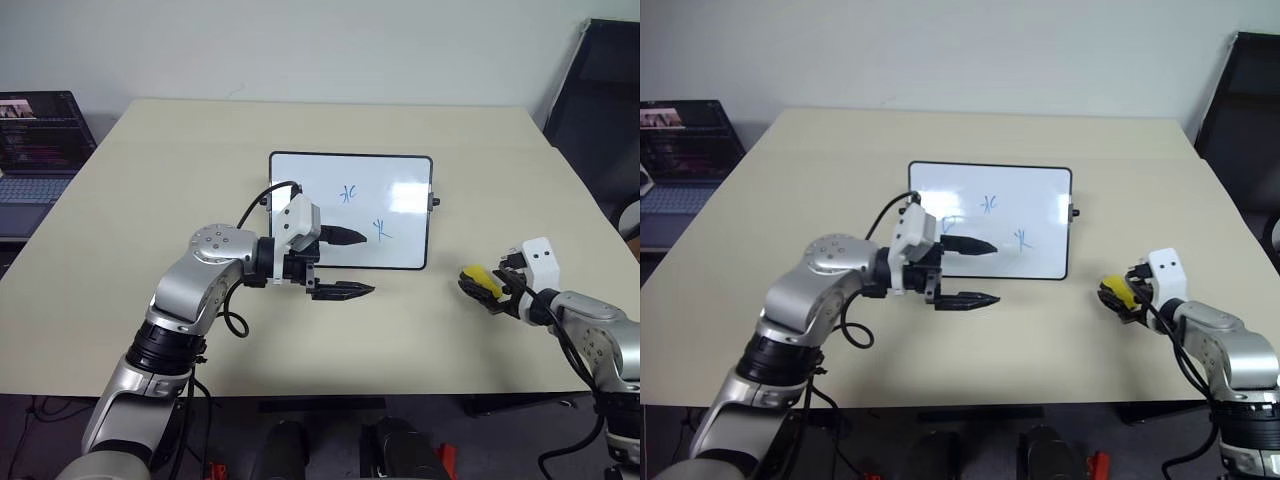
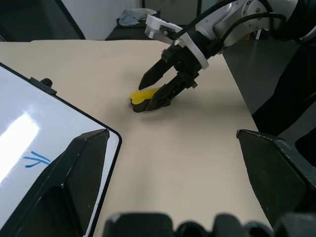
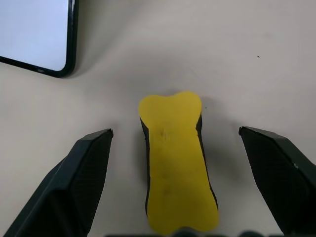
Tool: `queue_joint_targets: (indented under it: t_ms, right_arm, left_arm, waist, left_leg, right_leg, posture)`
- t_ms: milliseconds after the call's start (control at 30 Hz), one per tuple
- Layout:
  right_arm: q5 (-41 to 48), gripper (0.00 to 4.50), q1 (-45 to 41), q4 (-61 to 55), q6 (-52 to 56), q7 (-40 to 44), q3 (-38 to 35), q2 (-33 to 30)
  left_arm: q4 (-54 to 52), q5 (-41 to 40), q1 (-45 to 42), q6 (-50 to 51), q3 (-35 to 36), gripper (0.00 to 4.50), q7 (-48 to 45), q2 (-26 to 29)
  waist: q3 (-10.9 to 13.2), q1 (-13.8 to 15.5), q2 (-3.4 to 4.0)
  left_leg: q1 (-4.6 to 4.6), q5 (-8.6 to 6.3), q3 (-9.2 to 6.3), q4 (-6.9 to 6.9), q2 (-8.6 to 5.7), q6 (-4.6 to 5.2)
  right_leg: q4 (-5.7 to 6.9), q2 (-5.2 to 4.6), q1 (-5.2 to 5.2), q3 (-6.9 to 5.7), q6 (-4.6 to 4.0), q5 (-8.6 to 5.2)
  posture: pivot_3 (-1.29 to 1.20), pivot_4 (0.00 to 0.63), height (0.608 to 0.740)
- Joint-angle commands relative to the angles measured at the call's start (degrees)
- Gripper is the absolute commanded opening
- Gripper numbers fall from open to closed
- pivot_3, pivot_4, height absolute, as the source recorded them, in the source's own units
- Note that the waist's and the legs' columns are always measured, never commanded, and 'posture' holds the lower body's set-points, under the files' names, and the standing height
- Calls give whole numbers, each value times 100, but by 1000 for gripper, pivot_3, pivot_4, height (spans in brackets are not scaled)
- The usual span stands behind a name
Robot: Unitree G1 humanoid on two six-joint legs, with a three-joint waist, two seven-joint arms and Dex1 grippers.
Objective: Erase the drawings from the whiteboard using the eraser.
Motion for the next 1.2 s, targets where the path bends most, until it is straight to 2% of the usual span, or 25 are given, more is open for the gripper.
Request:
queue_joint_targets:
  t_ms: [33,233,267,300,600,700,900,1067,1200]
  right_arm:
    - [-72,3543,-98,-31,-109,68,-99,-117]
    - [-204,1346,-138,80,-223,-10,-102,-2]
    - [-212,1033,-139,80,-223,-16,-90,7]
    - [-220,917,-130,72,-223,-16,-70,16]
    - [-186,910,-14,-158,-193,-90,-147,163]
    - [-31,910,135,-746,-54,-195,-326,247]
    - [278,908,293,-2441,396,-310,-206,232]
    - [356,907,-383,-3051,771,-699,470,625]
    - [-103,903,-1152,-2443,373,-626,1457,806]
  left_arm:
    - [-141,-44,-4,-58,122,4500,57,9]
    - [-218,-51,70,-34,157,4500,149,40]
    - [-228,-57,79,-29,159,4500,161,47]
    - [-239,-62,92,-27,163,4500,169,56]
    - [-380,-101,331,125,304,4500,454,135]
    - [-665,-73,657,456,568,4500,948,235]
    - [-1234,207,1267,826,918,4500,1945,392]
    - [-1457,264,1488,1055,1133,4500,2403,475]
    - [-1307,536,1486,1092,1247,4500,2763,633]
  waist:
    - [0,0,0]
    - [0,-1,0]
    - [0,-1,0]
    - [0,-1,0]
    - [0,-16,0]
    - [0,-34,1]
    - [0,-44,1]
    - [0,-77,1]
    - [1,-91,1]
  left_leg:
    - [0,0,0,0,0,0]
    - [2,0,-1,3,0,0]
    - [2,0,-1,3,0,0]
    - [2,0,0,4,0,0]
    - [5,0,-2,6,1,0]
    - [4,0,-6,5,4,0]
    - [1,0,-7,6,4,0]
    - [5,0,-9,8,5,-1]
    - [7,1,-8,9,4,-1]
  right_leg:
    - [1,0,0,0,0,0]
    - [5,0,-1,1,1,0]
    - [6,0,-1,1,0,0]
    - [6,0,-1,2,0,0]
    - [14,0,-1,2,-1,1]
    - [18,0,-5,6,-2,0]
    - [23,-3,-10,8,2,-2]
    - [25,-2,-7,5,4,-1]
    - [26,-2,-8,5,4,0]
  posture:
    - [0,150,740]
    - [0,150,740]
    - [0,150,740]
    - [0,150,740]
    - [0,150,740]
    - [0,150,740]
    - [0,150,740]
    - [0,150,740]
    - [0,150,740]
